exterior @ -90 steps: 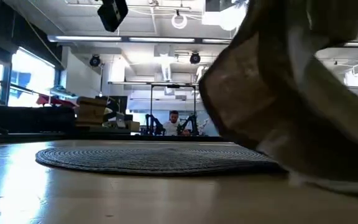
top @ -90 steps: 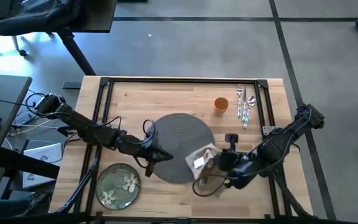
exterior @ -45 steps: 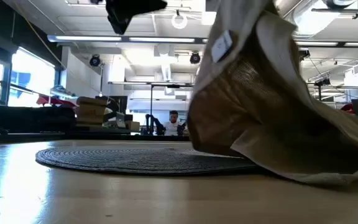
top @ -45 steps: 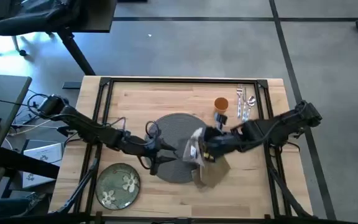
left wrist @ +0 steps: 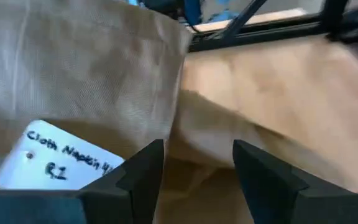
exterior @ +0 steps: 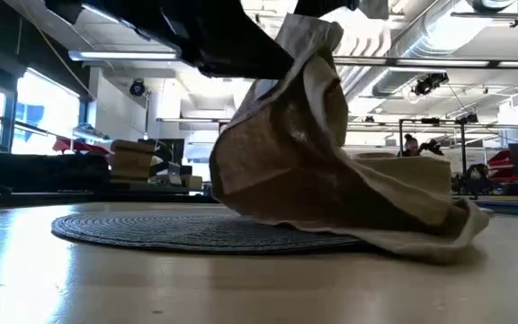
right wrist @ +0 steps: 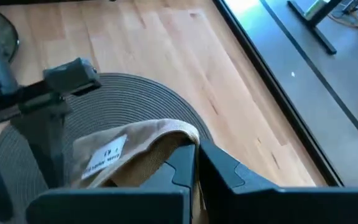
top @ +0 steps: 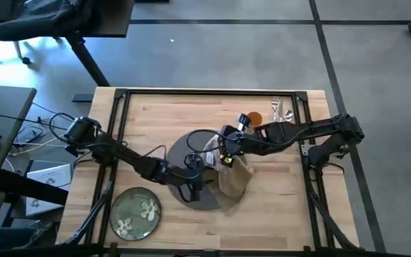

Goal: Set table place
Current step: Fold the brown napkin

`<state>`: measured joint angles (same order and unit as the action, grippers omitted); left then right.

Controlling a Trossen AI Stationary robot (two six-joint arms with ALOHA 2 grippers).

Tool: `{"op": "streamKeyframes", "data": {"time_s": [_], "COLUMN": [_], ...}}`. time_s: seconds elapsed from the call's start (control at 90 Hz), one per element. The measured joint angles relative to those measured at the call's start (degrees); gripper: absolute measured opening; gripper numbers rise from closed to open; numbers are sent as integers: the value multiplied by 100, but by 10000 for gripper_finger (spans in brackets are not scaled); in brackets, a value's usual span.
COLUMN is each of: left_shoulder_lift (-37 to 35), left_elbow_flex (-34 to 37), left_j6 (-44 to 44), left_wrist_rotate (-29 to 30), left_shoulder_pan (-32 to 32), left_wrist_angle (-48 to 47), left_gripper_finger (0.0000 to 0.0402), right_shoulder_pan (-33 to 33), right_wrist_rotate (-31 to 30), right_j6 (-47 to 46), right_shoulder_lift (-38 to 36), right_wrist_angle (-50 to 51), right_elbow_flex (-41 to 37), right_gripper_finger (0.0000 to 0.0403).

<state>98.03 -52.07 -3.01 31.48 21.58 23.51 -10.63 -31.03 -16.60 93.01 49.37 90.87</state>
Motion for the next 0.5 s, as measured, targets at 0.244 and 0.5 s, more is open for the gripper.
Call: {"op": "streamKeyframes", "data": {"time_s": [0.244,0.5], "left_shoulder_lift": [297,640], "left_elbow_flex": [-395,-614], "left_j6": [-922,-971], "left_wrist_rotate": [1088,978], "left_shoulder_pan": [145,-9], "left_wrist_angle": [35,10], "left_gripper_finger": [176,176], "right_shoulder_pan": [52,48], "right_wrist_rotate": [-4,-2], "right_j6": [14,-27], "right_shoulder_lift": [23,28], "right_wrist_angle": [-4,-61], "right_elbow_flex": [0,-2], "right_gripper_finger": [0,0]}}
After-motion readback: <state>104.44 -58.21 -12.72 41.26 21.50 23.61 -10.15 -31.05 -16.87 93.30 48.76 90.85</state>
